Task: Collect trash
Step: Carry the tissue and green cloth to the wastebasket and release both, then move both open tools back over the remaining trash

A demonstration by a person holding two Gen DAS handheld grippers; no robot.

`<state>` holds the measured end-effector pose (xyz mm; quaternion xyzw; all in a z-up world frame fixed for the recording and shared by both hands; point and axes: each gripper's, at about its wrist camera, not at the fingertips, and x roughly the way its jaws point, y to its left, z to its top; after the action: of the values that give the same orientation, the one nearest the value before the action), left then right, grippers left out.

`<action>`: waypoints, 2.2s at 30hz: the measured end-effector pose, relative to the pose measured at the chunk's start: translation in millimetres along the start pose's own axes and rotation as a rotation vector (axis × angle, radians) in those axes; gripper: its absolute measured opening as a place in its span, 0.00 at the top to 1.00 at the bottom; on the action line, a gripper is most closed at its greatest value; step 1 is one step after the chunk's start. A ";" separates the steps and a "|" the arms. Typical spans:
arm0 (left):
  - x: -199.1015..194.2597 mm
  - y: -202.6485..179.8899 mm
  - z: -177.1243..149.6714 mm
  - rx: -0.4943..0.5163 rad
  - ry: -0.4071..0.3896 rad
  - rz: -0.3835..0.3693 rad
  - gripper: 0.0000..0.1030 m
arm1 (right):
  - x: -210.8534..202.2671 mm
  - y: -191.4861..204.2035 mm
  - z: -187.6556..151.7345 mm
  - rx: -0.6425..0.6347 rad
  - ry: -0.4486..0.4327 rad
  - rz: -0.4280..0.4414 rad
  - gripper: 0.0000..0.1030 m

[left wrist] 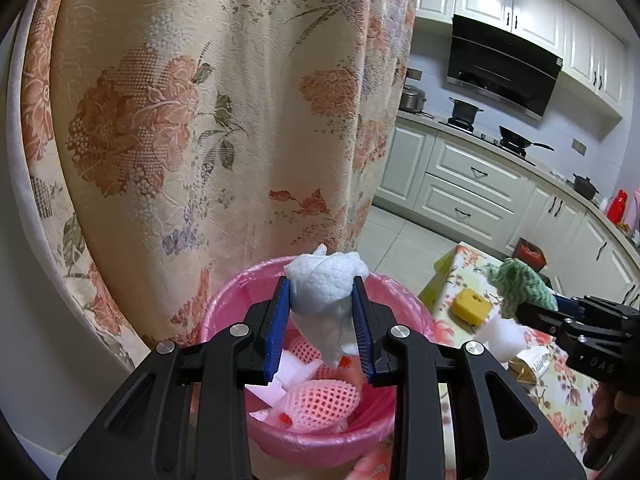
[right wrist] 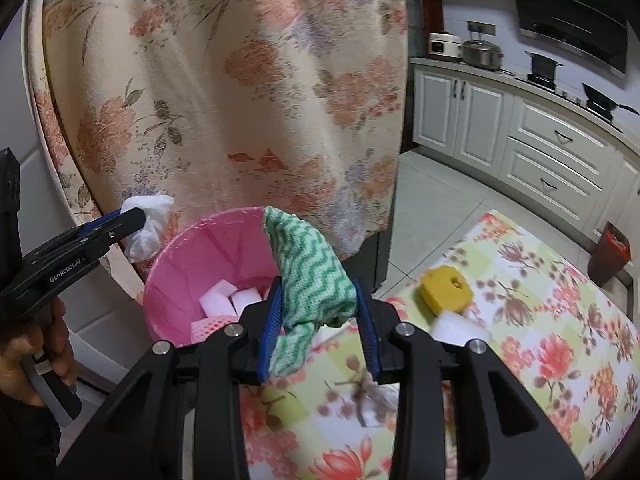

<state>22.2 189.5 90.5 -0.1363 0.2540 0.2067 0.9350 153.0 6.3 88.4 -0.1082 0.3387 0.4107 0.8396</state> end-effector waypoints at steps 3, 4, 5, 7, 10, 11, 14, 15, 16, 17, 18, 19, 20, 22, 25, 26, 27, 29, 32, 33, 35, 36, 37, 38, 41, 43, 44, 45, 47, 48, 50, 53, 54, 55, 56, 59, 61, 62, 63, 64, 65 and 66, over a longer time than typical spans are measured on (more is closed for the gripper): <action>2.3 5.7 4.4 -0.006 -0.008 0.009 0.73 | 10.5 9.9 9.5 -0.022 0.006 0.018 0.66; 2.8 7.5 5.6 -0.008 -0.009 0.013 0.73 | 14.0 13.6 12.7 -0.031 0.007 0.023 0.66; 3.3 9.0 6.9 -0.010 -0.011 0.015 0.73 | 17.5 16.8 16.1 -0.037 0.009 0.028 0.66; 4.7 11.6 9.1 -0.012 -0.013 0.021 0.73 | 24.9 22.1 22.2 -0.047 0.013 0.041 0.66; 8.3 14.5 12.5 -0.016 -0.013 0.028 0.72 | 35.2 28.7 28.7 -0.058 0.020 0.059 0.65; 9.0 15.3 13.2 -0.017 -0.013 0.031 0.72 | 38.5 30.7 30.5 -0.061 0.022 0.068 0.64; 11.5 19.6 16.1 -0.026 -0.009 0.040 0.72 | 47.6 38.3 35.0 -0.078 0.027 0.083 0.61; 12.4 21.1 17.0 -0.030 -0.008 0.044 0.71 | 50.5 40.4 36.2 -0.081 0.030 0.089 0.59; 13.1 22.7 17.8 -0.033 -0.008 0.051 0.68 | 52.9 42.2 37.2 -0.083 0.032 0.095 0.54; 13.7 23.6 18.4 -0.033 -0.006 0.053 0.66 | 55.6 44.3 38.6 -0.086 0.033 0.102 0.49; 13.2 24.8 18.9 -0.032 -0.007 0.053 0.64 | 57.0 45.6 39.5 -0.089 0.032 0.104 0.47; 12.5 25.2 19.2 -0.033 -0.009 0.058 0.58 | 58.0 46.5 40.0 -0.092 0.030 0.104 0.45; 11.5 25.4 19.2 -0.033 -0.012 0.058 0.55 | 58.3 46.4 40.1 -0.093 0.031 0.102 0.45; 10.0 25.4 18.9 -0.030 -0.012 0.058 0.54 | 58.3 44.1 39.7 -0.083 0.030 0.102 0.45; 8.8 24.9 18.7 -0.027 -0.010 0.057 0.54 | 54.9 38.2 36.0 -0.067 0.027 0.093 0.43; 7.8 24.7 18.4 -0.029 -0.011 0.056 0.54 | 52.7 35.7 33.9 -0.062 0.025 0.090 0.42; 6.7 24.5 17.9 -0.030 -0.011 0.055 0.54 | 50.5 33.5 31.3 -0.057 0.024 0.086 0.42; 5.8 22.5 16.1 -0.031 -0.010 0.051 0.54 | 46.5 28.3 25.3 -0.049 0.026 0.072 0.41; 5.0 15.4 11.7 -0.021 0.001 0.039 0.54 | 39.2 18.5 15.7 -0.027 0.027 0.057 0.41; 5.8 13.6 11.4 -0.019 0.004 0.035 0.54 | 37.0 15.8 12.8 -0.022 0.026 0.049 0.40; 5.5 7.4 8.1 -0.013 0.011 0.026 0.54 | 32.2 10.4 6.9 -0.013 0.025 0.038 0.39; 6.0 5.2 7.3 -0.012 0.013 0.023 0.54 | 29.8 7.8 4.2 -0.009 0.025 0.033 0.39; 5.8 1.6 5.9 -0.008 0.016 0.018 0.54 | 27.1 5.1 1.7 -0.007 0.024 0.026 0.39; 5.4 -0.9 4.9 -0.005 0.018 0.015 0.54 | 23.7 1.5 -1.4 -0.005 0.023 0.015 0.39; 3.8 -10.1 2.6 0.007 0.023 0.002 0.54 | 14.1 -11.6 -8.9 0.018 0.017 -0.002 0.38; 3.5 -17.6 0.7 0.016 0.026 -0.007 0.54 | 8.5 -19.5 -13.5 0.028 0.014 -0.017 0.38; 3.5 -21.9 -0.3 0.021 0.029 -0.013 0.54 | 5.2 -24.7 -16.7 0.034 0.013 -0.025 0.38; 4.0 -26.0 -1.2 0.026 0.033 -0.018 0.54 | 2.7 -29.6 -19.3 0.040 0.013 -0.032 0.38; 4.5 -32.9 -3.6 0.035 0.038 -0.026 0.54 | -2.8 -40.4 -25.5 0.051 0.014 -0.053 0.37; 4.9 -37.3 -4.9 0.039 0.041 -0.033 0.54 | -5.8 -46.4 -29.0 0.059 0.014 -0.061 0.37; 6.0 -44.2 -6.6 0.047 0.046 -0.041 0.54 | -11.5 -60.7 -36.7 0.083 0.016 -0.080 0.35; 7.7 -54.2 -9.2 0.060 0.054 -0.055 0.54 | -18.0 -77.3 -46.0 0.110 0.019 -0.104 0.35; 8.2 -57.6 -9.6 0.064 0.057 -0.059 0.54 | -20.3 -82.4 -49.0 0.119 0.020 -0.109 0.35; 8.7 -60.2 -10.3 0.068 0.058 -0.063 0.54 | -23.1 -88.2 -52.9 0.128 0.021 -0.117 0.35; 9.3 -63.4 -11.1 0.072 0.061 -0.067 0.53 | -24.4 -91.1 -55.3 0.132 0.021 -0.122 0.35; 10.3 -72.4 -14.1 0.082 0.067 -0.078 0.53 | -28.5 -102.3 -64.3 0.150 0.025 -0.136 0.35; 11.5 -79.4 -16.4 0.092 0.074 -0.086 0.53 | -30.0 -107.2 -68.5 0.158 0.027 -0.144 0.35; 12.4 -82.8 -17.7 0.097 0.078 -0.090 0.53 | -31.0 -111.1 -72.4 0.164 0.030 -0.148 0.35; 13.4 -86.5 -19.1 0.101 0.082 -0.095 0.53 | -31.1 -113.4 -74.7 0.169 0.032 -0.151 0.35; 14.2 -90.1 -20.0 0.105 0.085 -0.098 0.53 | -31.3 -115.1 -76.4 0.174 0.034 -0.153 0.34; 15.0 -92.7 -21.0 0.109 0.090 -0.101 0.53 | -31.3 -118.0 -79.4 0.179 0.037 -0.156 0.34; 16.3 -96.7 -22.8 0.115 0.095 -0.106 0.53 | -31.0 -120.8 -82.3 0.183 0.041 -0.159 0.34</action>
<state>69.5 101.6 77.4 -0.1055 0.3018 0.1353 0.9378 192.3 -127.9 35.7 -0.0661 0.3823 0.3076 0.8688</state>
